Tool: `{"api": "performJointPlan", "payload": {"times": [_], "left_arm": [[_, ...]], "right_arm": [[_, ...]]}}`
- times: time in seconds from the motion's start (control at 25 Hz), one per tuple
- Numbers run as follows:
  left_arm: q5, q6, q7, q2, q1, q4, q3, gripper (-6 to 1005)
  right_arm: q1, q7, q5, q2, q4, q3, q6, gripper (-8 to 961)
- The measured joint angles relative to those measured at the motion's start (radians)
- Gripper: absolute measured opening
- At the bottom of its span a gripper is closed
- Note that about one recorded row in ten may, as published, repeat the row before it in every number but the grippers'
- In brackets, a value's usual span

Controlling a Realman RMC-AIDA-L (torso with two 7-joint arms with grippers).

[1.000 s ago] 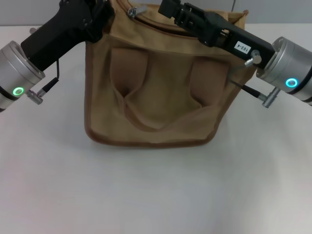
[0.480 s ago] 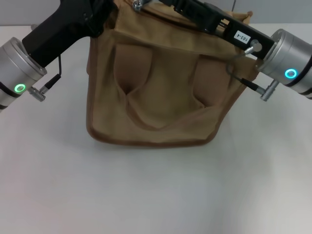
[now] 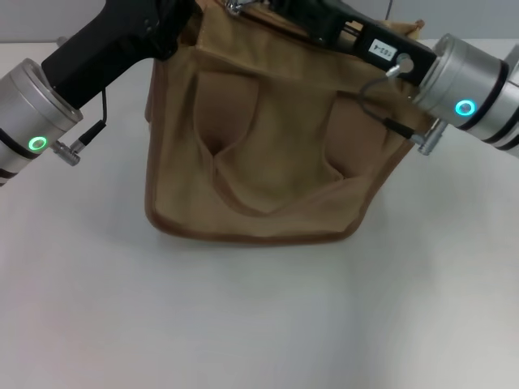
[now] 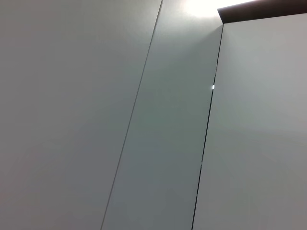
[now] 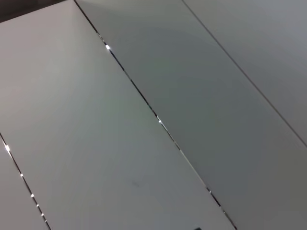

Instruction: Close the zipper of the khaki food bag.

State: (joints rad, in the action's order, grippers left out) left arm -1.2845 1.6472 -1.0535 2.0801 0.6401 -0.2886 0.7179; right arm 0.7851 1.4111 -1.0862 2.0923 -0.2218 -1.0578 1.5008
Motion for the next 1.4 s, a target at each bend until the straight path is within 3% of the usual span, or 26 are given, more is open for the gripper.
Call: {"api": "performJointPlan", "payload": {"times": [0.32,0.64,0.96,1.4], "left_arm": [[0.001,0.000,0.001,0.000,0.003,0.002,0.000,32],[0.001,-0.004,0.001,0.000,0.003,0.002,0.000,33],[0.001,-0.007,0.001,0.000,-0.003,0.002,-0.006,34],[0.001,0.002,-0.001,0.000,-0.002,0.012,0.000,35]], "right_arm": [[0.001,0.000,0.004,0.000,0.003,-0.012,-0.032,411],[-0.003,0.002,0.004,0.000,-0.004,-0.057,0.073,411],[-0.077,-0.003,0.028,0.000,-0.010,-0.036,0.157,411],[-0.087,0.093,0.010,-0.006,-0.028,-0.070,0.067,410]]}}
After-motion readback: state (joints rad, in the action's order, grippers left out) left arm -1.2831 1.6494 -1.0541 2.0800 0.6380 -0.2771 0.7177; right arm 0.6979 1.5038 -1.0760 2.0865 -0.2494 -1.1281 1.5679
